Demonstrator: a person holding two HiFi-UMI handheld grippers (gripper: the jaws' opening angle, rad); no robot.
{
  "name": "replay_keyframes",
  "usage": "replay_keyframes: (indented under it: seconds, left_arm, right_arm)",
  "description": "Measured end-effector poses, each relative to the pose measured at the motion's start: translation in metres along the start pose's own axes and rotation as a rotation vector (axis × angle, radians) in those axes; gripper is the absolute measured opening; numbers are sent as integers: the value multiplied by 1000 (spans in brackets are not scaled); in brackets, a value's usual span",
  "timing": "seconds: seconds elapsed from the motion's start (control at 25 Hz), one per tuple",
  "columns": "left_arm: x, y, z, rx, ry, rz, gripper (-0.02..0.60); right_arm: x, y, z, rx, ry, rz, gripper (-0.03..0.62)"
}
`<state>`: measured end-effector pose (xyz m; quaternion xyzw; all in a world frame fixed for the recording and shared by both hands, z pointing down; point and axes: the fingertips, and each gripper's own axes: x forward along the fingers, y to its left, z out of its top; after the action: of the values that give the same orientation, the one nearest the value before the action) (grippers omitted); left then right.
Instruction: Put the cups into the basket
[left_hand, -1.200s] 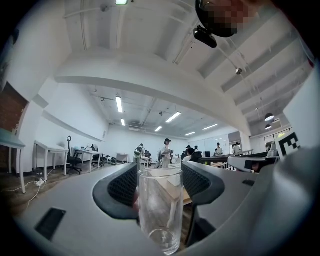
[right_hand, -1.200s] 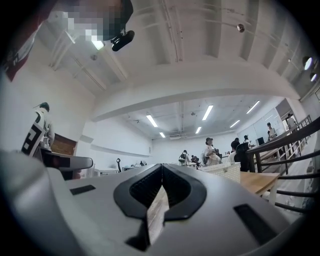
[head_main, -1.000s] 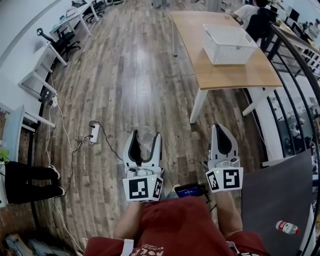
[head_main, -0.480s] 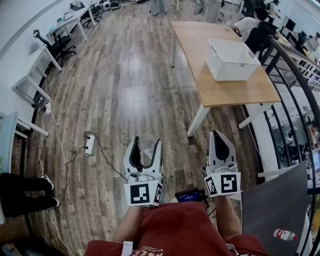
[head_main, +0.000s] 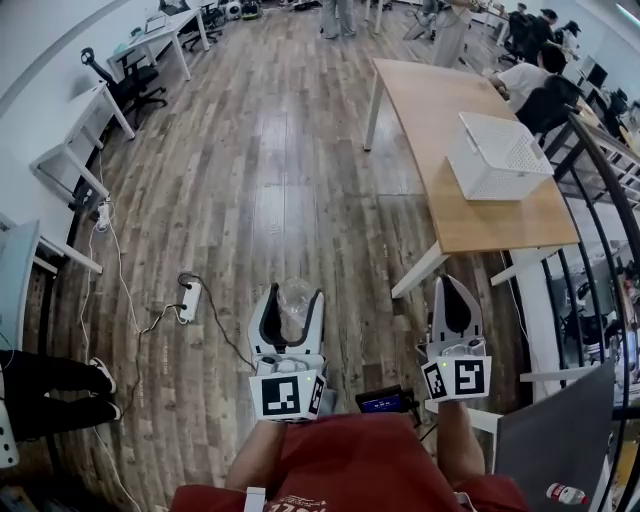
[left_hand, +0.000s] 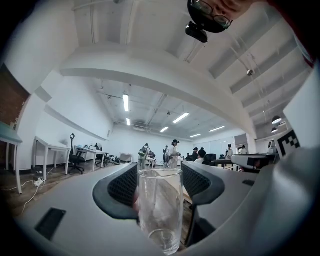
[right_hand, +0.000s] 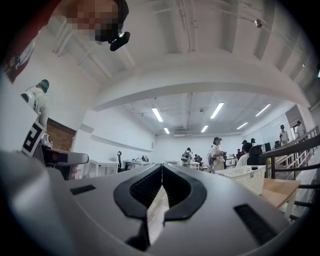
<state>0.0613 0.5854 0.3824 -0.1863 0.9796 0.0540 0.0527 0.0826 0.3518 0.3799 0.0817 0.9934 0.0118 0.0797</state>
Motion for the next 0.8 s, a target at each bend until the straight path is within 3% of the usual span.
replay_keyframes:
  seconds: [0.24, 0.48, 0.8]
  left_arm:
    - [24, 51, 10, 4, -17, 9, 281]
    - [45, 76, 4, -3, -23, -14, 281]
    - [79, 52, -4, -21, 2, -107, 281]
  right_arm:
    - [49, 27, 1, -9, -10, 5, 11]
    - [73, 38, -3, -20, -26, -20, 11]
    - [67, 3, -3, -30, -17, -124, 11]
